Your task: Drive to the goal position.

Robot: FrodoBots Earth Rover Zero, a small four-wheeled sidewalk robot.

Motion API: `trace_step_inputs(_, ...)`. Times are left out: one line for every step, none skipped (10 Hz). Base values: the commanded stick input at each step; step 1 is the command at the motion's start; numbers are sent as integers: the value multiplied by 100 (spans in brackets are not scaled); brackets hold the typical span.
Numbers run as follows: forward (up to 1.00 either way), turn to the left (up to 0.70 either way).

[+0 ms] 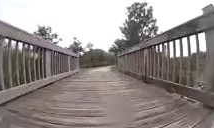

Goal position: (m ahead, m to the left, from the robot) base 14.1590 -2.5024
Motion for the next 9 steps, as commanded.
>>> trace_step_inputs(70,0)
trace_step_inputs(70,0)
trace_step_inputs(70,0)
trace_step_inputs(70,0)
trace_step_inputs(70,0)
trace_step_inputs(70,0)
trace_step_inputs(70,0)
trace_step_inputs(70,0)
trace_step_inputs(70,0)
